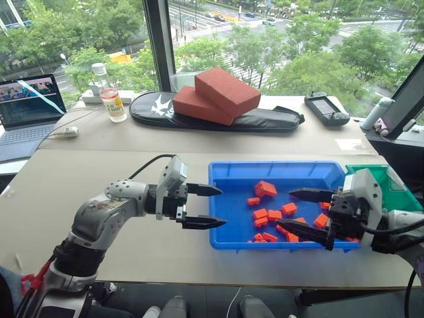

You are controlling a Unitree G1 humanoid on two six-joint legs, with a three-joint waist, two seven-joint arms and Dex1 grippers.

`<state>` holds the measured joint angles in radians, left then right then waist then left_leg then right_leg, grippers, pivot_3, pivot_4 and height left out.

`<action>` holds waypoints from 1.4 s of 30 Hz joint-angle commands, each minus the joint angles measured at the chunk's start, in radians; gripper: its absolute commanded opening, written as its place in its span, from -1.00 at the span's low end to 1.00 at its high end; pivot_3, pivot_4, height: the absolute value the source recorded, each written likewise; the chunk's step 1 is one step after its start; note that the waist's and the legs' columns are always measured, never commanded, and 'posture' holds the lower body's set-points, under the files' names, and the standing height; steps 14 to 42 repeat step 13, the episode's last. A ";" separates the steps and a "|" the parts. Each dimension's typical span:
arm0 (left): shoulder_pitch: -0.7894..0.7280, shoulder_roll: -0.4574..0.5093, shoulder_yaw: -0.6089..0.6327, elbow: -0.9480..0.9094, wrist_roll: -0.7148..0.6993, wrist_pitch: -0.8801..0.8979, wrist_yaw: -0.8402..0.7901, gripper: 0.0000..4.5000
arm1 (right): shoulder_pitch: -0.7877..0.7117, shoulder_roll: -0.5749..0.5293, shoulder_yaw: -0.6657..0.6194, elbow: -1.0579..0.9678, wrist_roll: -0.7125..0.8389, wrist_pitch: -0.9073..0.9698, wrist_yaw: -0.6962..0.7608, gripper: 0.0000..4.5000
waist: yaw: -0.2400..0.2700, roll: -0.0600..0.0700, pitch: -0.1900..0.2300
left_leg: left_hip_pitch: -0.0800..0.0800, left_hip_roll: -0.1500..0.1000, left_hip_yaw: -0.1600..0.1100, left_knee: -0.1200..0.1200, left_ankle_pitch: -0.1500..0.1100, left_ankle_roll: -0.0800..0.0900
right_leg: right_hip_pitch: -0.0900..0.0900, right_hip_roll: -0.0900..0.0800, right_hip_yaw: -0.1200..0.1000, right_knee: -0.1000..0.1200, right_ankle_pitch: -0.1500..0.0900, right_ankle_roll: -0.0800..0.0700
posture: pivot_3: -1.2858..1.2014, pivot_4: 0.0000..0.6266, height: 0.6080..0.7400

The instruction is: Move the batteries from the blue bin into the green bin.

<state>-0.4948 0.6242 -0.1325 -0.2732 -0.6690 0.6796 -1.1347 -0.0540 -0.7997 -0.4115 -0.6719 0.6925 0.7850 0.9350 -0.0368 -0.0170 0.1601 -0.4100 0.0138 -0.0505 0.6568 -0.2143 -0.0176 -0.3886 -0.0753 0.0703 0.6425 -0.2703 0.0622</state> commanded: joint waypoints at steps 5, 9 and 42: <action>-0.017 0.003 0.019 -0.042 -0.004 -0.007 0.016 1.00 | 0.010 0.009 -0.010 0.001 0.035 -0.066 -0.014 0.99 | 0.007 0.000 0.000 | -0.001 -0.001 0.000 0.000 0.000 0.000 | 0.000 -0.001 0.000 0.000 0.003 -0.006 | 0.03 -0.52 1.00; -0.017 0.004 0.023 -0.054 -0.011 0.001 0.026 1.00 | 0.031 -0.004 0.002 0.012 0.023 -0.076 -0.018 0.99 | 0.009 0.000 0.000 | -0.001 -0.001 0.000 0.000 0.000 0.000 | 0.000 -0.001 0.000 0.000 0.003 -0.006 | 0.03 -0.52 1.00; -0.021 0.003 0.030 -0.053 -0.020 0.005 0.030 1.00 | 0.037 -0.010 0.022 0.020 0.018 -0.089 -0.021 0.99 | 0.009 -0.001 0.000 | -0.001 -0.001 0.000 0.000 0.000 0.000 | 0.000 -0.001 0.000 0.000 0.003 -0.005 | 0.03 -0.52 1.00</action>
